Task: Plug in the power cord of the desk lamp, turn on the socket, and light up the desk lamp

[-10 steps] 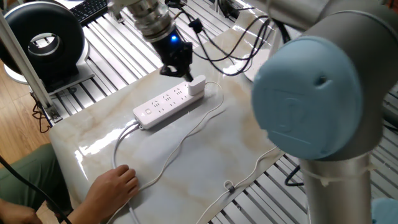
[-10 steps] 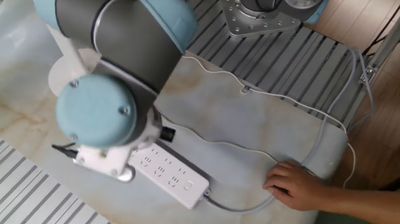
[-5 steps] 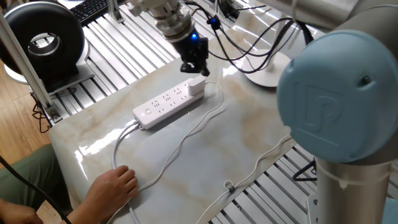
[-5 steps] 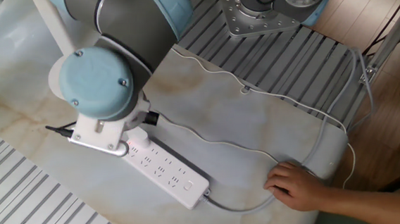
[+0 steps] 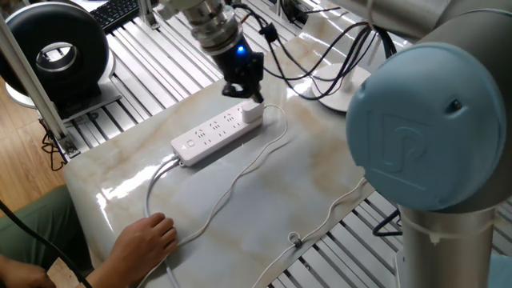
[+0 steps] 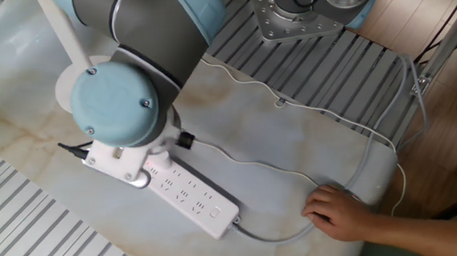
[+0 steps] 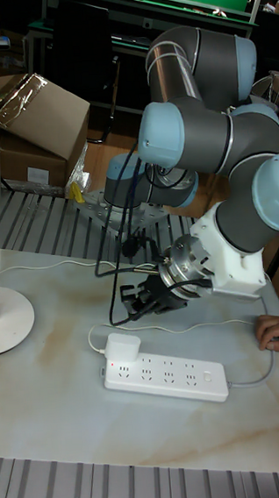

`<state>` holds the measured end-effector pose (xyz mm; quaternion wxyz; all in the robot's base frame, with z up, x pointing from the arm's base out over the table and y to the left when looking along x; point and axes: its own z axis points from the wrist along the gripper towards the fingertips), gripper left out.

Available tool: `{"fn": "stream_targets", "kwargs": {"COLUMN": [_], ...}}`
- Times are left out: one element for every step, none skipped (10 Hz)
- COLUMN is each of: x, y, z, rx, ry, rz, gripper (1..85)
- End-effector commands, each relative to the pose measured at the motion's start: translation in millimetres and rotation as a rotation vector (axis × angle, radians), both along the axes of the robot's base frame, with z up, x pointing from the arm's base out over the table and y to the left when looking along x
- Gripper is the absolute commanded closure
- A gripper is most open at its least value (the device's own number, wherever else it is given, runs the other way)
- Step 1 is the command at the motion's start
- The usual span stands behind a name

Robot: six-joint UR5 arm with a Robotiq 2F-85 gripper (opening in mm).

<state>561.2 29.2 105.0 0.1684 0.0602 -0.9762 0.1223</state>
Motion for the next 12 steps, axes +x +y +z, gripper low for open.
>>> {"fn": "stream_targets", "kwargs": {"x": [4.3, 6.7, 10.4, 20.1, 26.5, 32.1, 38.9, 41.3, 44.0, 46.0, 52.2, 54.5], "y": [40, 56, 27, -7, -28, -52, -73, -92, -114, -131, -156, -172], "z": [-4.6, -7.0, -4.4, 1.8, 9.6, 19.9, 24.8, 23.7, 18.5, 12.7, 9.0, 7.2], "rx": [0.059, 0.098, 0.004, -0.089, -0.11, -0.105, -0.077, -0.076, -0.09, -0.09, -0.111, -0.132], "ry": [-0.063, -0.077, -0.097, -0.114, -0.11, -0.091, -0.087, -0.087, -0.106, -0.124, -0.143, -0.151], "rz": [-0.244, -0.317, -0.255, -0.114, -0.046, 0.005, 0.05, 0.087, 0.131, 0.162, 0.221, 0.253], "gripper": [84.7, 84.7, 84.7, 84.7, 84.7, 84.7, 84.7, 84.7, 84.7, 84.7, 84.7, 84.7]}}
